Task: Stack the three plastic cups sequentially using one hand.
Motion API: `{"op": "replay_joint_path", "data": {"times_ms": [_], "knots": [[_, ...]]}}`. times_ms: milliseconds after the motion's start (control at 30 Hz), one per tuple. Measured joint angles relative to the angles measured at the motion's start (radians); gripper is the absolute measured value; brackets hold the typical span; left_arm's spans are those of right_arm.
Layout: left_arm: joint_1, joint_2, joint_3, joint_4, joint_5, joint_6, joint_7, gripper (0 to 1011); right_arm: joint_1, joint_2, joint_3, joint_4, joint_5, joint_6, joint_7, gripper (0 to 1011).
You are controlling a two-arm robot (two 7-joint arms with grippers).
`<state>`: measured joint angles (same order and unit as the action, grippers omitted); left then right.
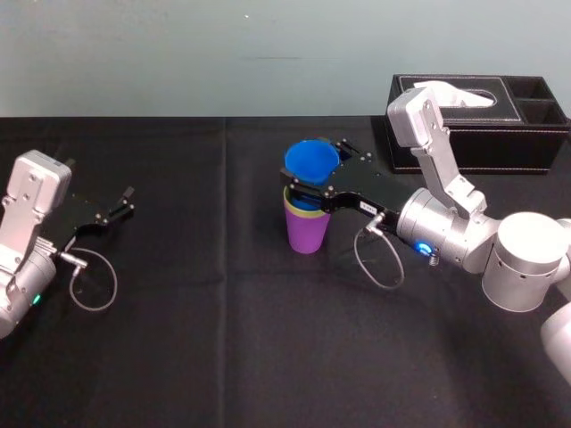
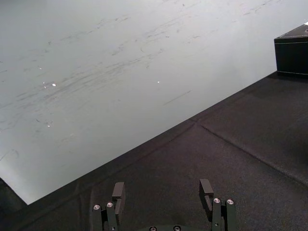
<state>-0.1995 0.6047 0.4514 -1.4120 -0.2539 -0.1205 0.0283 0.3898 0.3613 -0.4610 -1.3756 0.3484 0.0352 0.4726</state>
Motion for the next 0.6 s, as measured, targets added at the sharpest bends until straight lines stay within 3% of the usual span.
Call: {"op": "replay_joint_path", "data": {"times_ms": [200,600], "knots": [[0.0,0.0,0.0,0.0,0.0,0.0,0.0,1011,-0.001,0.001,0.0,-0.001,0.001,0.0,0.0,1003],[0.0,0.0,0.0,0.0,0.0,0.0,0.0,1011,-0.023,0.013,0.014,-0.028,0.0,-0.008,-0.004,1003]]}}
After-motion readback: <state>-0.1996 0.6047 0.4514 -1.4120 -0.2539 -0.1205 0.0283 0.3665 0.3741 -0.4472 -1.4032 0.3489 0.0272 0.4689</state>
